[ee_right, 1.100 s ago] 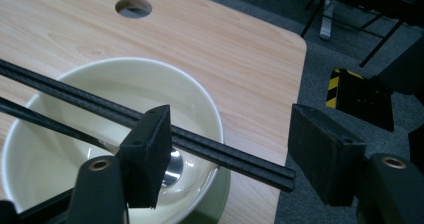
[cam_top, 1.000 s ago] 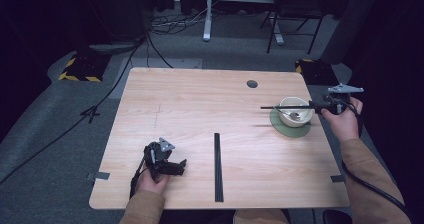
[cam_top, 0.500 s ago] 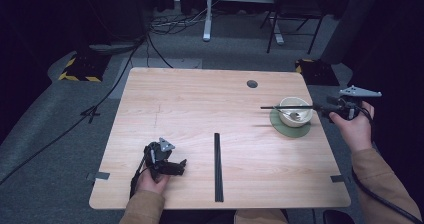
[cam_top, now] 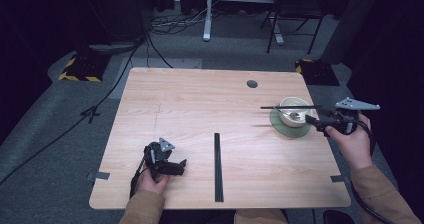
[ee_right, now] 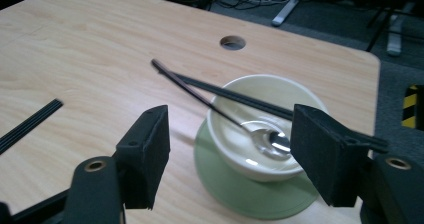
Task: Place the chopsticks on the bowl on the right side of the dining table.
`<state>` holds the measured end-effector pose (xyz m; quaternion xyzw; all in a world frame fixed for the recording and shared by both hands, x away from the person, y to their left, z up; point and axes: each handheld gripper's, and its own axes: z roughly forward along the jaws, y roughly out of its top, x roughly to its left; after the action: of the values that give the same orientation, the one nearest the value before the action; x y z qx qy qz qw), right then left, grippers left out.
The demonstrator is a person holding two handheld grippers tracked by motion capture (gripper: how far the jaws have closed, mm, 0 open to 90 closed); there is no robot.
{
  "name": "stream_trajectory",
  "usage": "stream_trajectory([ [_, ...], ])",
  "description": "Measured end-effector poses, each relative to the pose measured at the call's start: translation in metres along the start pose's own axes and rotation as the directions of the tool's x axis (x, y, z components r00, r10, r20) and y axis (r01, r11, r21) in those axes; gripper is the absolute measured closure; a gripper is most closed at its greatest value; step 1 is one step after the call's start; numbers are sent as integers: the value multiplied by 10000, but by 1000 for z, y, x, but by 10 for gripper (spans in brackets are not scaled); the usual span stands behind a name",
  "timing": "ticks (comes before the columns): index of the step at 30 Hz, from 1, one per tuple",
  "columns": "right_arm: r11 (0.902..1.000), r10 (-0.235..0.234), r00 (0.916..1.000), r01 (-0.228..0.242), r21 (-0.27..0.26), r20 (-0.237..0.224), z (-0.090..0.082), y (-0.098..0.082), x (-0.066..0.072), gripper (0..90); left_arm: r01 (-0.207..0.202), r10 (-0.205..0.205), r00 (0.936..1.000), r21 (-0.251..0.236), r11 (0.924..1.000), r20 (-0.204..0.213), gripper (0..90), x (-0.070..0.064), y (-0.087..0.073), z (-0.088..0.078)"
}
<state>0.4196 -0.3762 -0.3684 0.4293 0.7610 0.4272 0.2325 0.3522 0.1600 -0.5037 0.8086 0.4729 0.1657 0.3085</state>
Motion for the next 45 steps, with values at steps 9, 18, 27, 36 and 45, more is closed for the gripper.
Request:
stream_trajectory([
  [9,9992,133,9981,-111,375,-601,-1,-13,16,324,-3,3,10000,-1,10000,-2,3,0,0,0],
  [18,9945,129,9937,-12,1046,-1116,2,-24,31,285,-4,4,10000,-3,10000,3,3,0,0,0],
  [27,9850,12,9893,240,1707,-1459,10,-40,44,246,-4,4,10000,-6,10000,2,3,0,0,0],
  [36,9776,129,9785,309,2082,-2058,28,-61,58,240,-2,2,10000,-3,10000,4,3,0,0,0],
  [45,9737,-195,9812,623,2193,-1920,43,-83,68,235,0,0,10000,-3,10000,2,3,0,0,0],
])
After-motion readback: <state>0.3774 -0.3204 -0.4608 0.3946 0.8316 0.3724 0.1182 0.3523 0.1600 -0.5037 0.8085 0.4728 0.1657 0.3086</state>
